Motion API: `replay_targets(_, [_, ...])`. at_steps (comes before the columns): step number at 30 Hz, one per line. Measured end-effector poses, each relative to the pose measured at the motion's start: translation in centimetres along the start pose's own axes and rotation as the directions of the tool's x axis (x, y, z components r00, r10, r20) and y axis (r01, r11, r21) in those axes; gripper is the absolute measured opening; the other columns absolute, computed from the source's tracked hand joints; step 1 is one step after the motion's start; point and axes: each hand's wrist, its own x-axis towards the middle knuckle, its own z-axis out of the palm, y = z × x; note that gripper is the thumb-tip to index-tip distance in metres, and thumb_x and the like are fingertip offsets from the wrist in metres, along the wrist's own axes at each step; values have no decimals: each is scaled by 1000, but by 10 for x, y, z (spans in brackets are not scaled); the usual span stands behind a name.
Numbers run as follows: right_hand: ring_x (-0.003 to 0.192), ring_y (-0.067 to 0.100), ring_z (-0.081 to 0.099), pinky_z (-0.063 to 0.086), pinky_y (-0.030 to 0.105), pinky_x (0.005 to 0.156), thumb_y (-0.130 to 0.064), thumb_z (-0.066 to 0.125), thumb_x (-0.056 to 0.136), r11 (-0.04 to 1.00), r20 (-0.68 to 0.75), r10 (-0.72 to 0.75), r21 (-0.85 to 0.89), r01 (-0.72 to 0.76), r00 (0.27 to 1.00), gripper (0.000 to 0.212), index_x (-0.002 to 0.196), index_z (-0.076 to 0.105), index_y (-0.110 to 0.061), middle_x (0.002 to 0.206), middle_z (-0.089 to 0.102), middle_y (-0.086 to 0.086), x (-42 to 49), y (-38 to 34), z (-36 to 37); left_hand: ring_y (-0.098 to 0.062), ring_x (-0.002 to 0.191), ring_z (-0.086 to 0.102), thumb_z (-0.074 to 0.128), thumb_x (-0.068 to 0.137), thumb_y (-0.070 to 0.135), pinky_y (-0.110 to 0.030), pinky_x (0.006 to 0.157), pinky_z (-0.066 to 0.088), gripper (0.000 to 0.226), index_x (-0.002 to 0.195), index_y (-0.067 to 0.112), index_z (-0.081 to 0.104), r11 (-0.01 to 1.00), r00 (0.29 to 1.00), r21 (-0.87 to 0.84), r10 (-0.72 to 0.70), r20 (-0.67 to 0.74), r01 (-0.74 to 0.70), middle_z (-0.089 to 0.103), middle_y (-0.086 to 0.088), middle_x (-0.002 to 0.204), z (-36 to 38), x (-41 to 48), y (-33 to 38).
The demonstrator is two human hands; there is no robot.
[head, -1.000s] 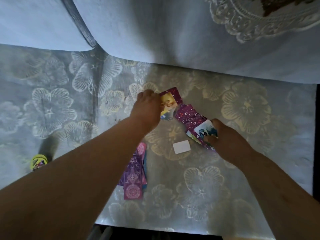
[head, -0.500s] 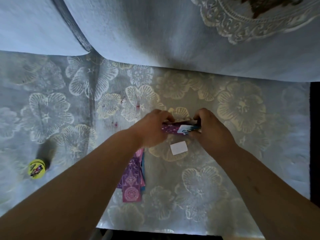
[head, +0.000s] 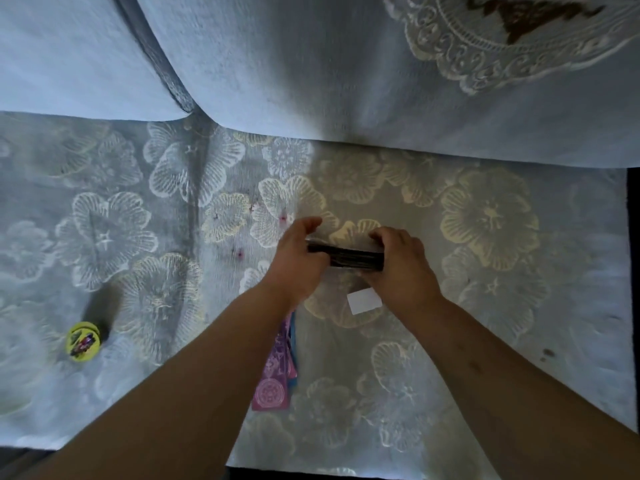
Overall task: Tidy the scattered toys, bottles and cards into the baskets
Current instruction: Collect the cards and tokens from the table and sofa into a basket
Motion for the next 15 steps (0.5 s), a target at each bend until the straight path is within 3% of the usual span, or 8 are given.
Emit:
replay_targets(5, [108, 18, 55, 48, 34, 90, -19, 70, 83, 968, -72, -42, 246, 58, 997, 48, 126, 49, -16, 122, 54, 5, -5, -11, 12, -3, 106, 57, 50, 97, 10, -8, 81, 41, 40, 135, 21, 50, 984, 998, -171, 52, 33, -46, 58, 10, 117, 22, -14, 7])
replay_targets(7, [107, 21, 54, 46, 34, 89, -21, 68, 85, 988, -64, -56, 142, 64, 996, 42, 124, 53, -17, 118, 56, 5, -5, -9, 16, 3, 104, 55, 50, 100, 24, -8, 82, 40, 37, 137, 22, 49, 977, 999, -206, 49, 5, -47, 56, 14, 119, 25, -15, 9])
replay_targets(10, [103, 28, 55, 43, 34, 83, -21, 63, 89, 998, -61, -49, -52, 46, 997, 26, 114, 62, -17, 110, 62, 7, -5, -5, 12, -6, 107, 56, 50, 100, 36, -17, 80, 42, 42, 139, 22, 48, 965, 996, -261, -52, -75, 31, 57, 5, 126, 18, -16, 7])
replay_targets(13, [87, 20, 60, 36, 28, 68, -27, 61, 92, 994, -12, -51, 98, 52, 999, 18, 105, 64, -15, 95, 65, 4, -10, -24, 0, 2, 97, 58, 60, 93, 42, -19, 72, 46, 46, 134, 27, 45, 919, 992, -384, -120, -48, 93, 60, 10, 117, 11, -23, 10])
replay_targets(15, [76, 14, 62, 43, 27, 64, -32, 65, 88, 970, 68, -59, 240, 41, 996, 16, 98, 64, -19, 86, 66, -1, -20, -46, -8, -10, 97, 66, 67, 89, 38, -35, 75, 57, 47, 129, 32, 42, 851, 981, -493, -194, 28, 182, 65, 2, 115, 7, -26, 12])
